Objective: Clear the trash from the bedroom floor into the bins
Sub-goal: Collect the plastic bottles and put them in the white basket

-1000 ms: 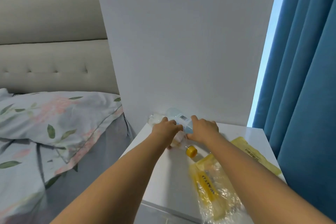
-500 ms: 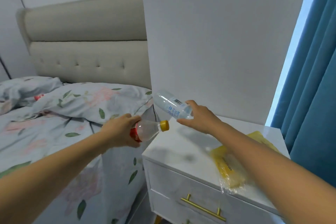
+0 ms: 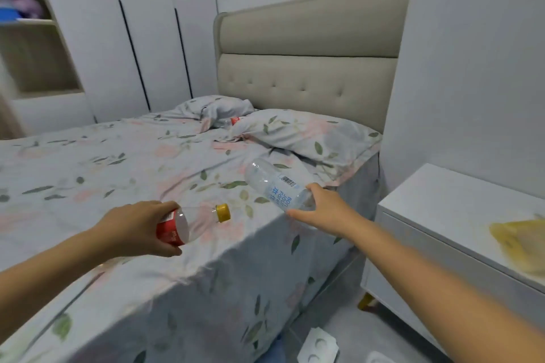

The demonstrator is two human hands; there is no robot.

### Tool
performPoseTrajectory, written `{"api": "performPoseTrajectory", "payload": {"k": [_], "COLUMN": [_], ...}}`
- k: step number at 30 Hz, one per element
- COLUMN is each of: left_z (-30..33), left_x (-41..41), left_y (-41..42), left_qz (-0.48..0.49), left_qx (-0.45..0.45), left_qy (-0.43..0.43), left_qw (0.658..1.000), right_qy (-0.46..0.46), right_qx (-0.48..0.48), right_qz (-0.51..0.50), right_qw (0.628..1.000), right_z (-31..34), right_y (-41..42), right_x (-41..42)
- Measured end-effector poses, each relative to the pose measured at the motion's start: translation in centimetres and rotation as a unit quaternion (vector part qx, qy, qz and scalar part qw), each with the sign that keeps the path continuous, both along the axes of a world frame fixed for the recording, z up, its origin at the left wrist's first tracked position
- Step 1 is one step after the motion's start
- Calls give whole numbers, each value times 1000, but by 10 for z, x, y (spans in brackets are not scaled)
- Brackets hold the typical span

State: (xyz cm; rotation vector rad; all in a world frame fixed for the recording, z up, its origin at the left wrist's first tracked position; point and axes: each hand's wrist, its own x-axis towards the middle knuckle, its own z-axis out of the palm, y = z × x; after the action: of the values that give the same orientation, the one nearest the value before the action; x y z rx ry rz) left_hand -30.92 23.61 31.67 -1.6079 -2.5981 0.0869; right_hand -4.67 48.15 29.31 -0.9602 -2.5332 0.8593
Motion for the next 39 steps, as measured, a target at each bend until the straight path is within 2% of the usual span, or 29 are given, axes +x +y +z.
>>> {"api": "performPoseTrajectory", "payload": {"k": [7,12,17,21,24,27,31,34,39], "left_z": [-8,-34,-86,-138,-173,-202,-239,-257,-275], "left_x": [-35,-20,12,32,39,44,46,40,31], "left_y": [-277,-465,-620,-711,-762,-795,-812,-815,-810], "left_qz": [145,260,395,496,552,595,628,639,649], "left_qx": [-22,-15,20,96,172,222,287,300,253], "left_qy": [-25,-79,-141,-190,-242,-258,-287,-278,-281], "left_qw": [989,962,908,842,779,728,664,651,661], "right_qy": [5,-3,-23,-74,-121,-169,-232,-241,-158], "right_qx": [-28,-71,-95,-92,-78,-72,20,76,29], "right_qz": [142,233,316,409,452,480,529,530,528], "right_qw": [989,970,944,905,881,858,816,809,834], "right_z": [-12,-43,-81,-121,-150,-169,-180,-186,-197], "right_y": [-214,-382,-531,-631,-689,-737,-787,-816,-849], "right_x": [-94,-143,-174,-187,-195,-205,-225,-237,-248]}}
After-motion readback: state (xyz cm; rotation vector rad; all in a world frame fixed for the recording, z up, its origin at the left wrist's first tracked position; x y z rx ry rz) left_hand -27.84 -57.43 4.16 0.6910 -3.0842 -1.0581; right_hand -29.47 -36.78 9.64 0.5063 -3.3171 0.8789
